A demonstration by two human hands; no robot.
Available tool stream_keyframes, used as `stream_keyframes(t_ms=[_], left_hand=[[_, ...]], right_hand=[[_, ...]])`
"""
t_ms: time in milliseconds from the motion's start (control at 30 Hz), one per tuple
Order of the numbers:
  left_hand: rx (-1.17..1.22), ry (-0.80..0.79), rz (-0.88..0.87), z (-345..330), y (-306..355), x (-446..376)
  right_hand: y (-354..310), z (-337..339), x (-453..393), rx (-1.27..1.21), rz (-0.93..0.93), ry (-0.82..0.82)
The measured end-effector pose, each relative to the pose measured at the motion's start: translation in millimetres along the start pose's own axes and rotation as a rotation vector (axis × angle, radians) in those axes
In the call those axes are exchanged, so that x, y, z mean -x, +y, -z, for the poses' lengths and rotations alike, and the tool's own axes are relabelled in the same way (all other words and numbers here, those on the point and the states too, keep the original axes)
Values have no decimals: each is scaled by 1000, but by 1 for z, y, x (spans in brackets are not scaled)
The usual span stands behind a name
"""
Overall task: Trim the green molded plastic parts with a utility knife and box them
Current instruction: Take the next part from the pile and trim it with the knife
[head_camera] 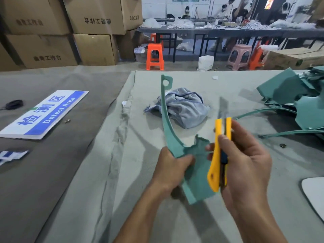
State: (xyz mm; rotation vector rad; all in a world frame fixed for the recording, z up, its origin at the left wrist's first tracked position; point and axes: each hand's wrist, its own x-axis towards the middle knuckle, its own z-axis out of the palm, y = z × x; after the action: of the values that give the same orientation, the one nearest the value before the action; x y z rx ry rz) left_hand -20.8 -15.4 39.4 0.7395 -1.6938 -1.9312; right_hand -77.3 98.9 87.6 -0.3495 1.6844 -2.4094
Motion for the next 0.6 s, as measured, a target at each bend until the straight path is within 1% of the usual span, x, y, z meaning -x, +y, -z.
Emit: stream_keyframes(t_ms=[33, 67, 100, 133, 200, 233, 300, 367, 433, 533, 600], left_hand=[[12, -79, 45, 6, 1, 1], [14, -194, 81, 17, -3, 0], [24, -296, 150, 26, -1, 0], [36, -393, 216, 33, 0, 1], [51, -497, 322, 40, -1, 1], [39, -529, 367, 42, 2, 2], [35, -574, 439, 41, 6, 4], [7, -595, 511, 40, 5, 7], [-21, -613, 579, 37, 3, 10], [-107, -658, 643, 32, 3, 14], [-103, -663, 654, 29, -1, 15]], right_hand=[[5, 10, -9, 22, 78, 28], [9, 20, -20, 41, 148, 37], [11, 29, -30, 50, 185, 47], [13, 38, -42, 46, 185, 71], [17, 49, -67, -17, 112, 87], [18, 52, -76, -62, 49, 37], [25, 47, -86, -116, -35, -144], [36, 38, -83, -114, -17, -335], [47, 26, -74, -51, 37, -455], [63, 14, -69, 40, 73, -498], [73, 10, -67, 30, 31, -478]])
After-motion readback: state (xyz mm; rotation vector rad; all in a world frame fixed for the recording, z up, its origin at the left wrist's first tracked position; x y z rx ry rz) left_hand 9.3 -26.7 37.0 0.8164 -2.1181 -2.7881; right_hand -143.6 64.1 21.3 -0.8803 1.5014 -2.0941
